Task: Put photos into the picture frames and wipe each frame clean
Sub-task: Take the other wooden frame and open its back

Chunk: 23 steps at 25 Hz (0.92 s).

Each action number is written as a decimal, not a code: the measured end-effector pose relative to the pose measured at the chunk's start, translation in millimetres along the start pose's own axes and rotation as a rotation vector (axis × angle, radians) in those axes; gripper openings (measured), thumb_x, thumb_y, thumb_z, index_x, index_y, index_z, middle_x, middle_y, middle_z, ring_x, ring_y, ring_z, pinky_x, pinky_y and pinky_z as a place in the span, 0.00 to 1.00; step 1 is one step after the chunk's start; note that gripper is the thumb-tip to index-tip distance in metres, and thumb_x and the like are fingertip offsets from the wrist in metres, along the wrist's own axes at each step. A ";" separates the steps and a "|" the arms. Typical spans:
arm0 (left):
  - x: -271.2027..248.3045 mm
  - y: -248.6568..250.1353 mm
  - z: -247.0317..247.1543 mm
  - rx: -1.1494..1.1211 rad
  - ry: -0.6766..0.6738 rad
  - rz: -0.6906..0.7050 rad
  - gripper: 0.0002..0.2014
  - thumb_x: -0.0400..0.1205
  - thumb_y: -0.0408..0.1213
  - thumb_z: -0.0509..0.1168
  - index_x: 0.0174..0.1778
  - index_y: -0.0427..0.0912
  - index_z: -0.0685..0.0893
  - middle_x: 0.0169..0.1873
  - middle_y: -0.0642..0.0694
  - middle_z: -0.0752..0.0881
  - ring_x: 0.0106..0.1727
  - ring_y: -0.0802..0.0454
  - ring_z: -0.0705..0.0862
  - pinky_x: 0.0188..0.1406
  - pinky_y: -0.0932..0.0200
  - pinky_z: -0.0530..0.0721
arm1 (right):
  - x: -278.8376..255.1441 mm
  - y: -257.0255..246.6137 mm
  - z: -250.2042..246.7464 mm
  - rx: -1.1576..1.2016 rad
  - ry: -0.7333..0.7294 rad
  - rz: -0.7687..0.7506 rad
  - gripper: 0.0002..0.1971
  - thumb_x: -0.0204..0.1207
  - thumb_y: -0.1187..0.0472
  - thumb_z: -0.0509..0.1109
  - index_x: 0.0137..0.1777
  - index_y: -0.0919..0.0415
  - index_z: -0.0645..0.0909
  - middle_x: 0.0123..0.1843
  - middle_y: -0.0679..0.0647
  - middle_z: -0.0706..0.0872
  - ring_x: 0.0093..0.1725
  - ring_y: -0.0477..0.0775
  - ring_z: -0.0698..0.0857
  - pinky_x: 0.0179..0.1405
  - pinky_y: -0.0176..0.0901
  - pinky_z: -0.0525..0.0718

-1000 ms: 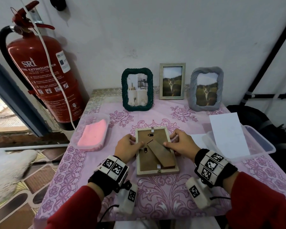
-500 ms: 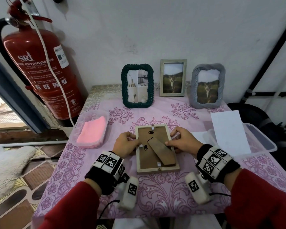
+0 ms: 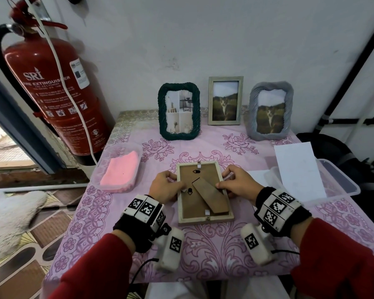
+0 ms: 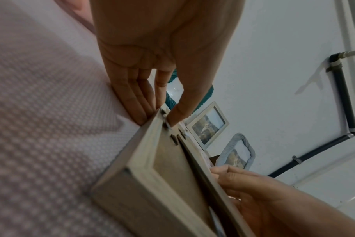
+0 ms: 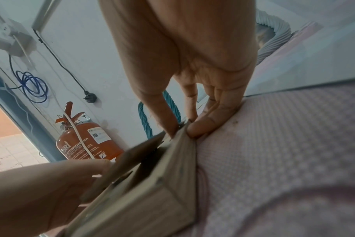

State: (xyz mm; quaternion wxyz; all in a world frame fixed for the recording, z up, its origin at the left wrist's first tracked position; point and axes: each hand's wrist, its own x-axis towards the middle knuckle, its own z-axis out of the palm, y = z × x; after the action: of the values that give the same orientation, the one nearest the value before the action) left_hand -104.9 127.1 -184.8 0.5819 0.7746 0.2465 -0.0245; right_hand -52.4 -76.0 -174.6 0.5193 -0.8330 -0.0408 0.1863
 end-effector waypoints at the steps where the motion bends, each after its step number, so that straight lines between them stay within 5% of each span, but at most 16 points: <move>1: 0.0 0.2 -0.4 0.007 -0.002 -0.006 0.12 0.70 0.28 0.73 0.38 0.40 0.75 0.28 0.40 0.81 0.26 0.46 0.77 0.30 0.56 0.79 | -0.2 -0.4 -0.1 0.001 -0.004 0.004 0.14 0.69 0.71 0.74 0.39 0.59 0.70 0.30 0.54 0.77 0.31 0.55 0.80 0.34 0.47 0.82; 8: -4.8 2.4 -8.9 0.023 -0.107 0.022 0.12 0.73 0.24 0.71 0.47 0.35 0.75 0.18 0.47 0.78 0.12 0.59 0.73 0.13 0.69 0.73 | -4.8 -6.6 -2.9 0.029 -0.049 0.033 0.15 0.68 0.74 0.73 0.40 0.59 0.69 0.30 0.55 0.78 0.29 0.52 0.79 0.25 0.39 0.80; 14: -8.9 6.2 -17.0 0.065 -0.177 0.062 0.14 0.74 0.24 0.71 0.50 0.34 0.74 0.26 0.42 0.79 0.14 0.57 0.77 0.14 0.67 0.73 | -8.6 -13.9 -6.0 0.036 -0.092 0.038 0.14 0.69 0.77 0.71 0.45 0.63 0.70 0.27 0.55 0.78 0.25 0.50 0.79 0.20 0.35 0.81; 23: -13.9 6.7 -18.2 0.035 -0.184 0.057 0.14 0.75 0.23 0.70 0.52 0.33 0.74 0.22 0.45 0.79 0.14 0.58 0.77 0.15 0.66 0.72 | -11.2 -14.9 -12.0 0.031 -0.160 0.032 0.16 0.68 0.79 0.72 0.49 0.65 0.71 0.28 0.55 0.79 0.29 0.52 0.81 0.28 0.40 0.85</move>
State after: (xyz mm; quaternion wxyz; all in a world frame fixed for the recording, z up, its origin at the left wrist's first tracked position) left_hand -118.9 137.5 -168.4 0.5890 0.7858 0.1693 -0.0832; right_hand -56.7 -82.3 -153.9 0.5240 -0.8079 -0.0661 0.2613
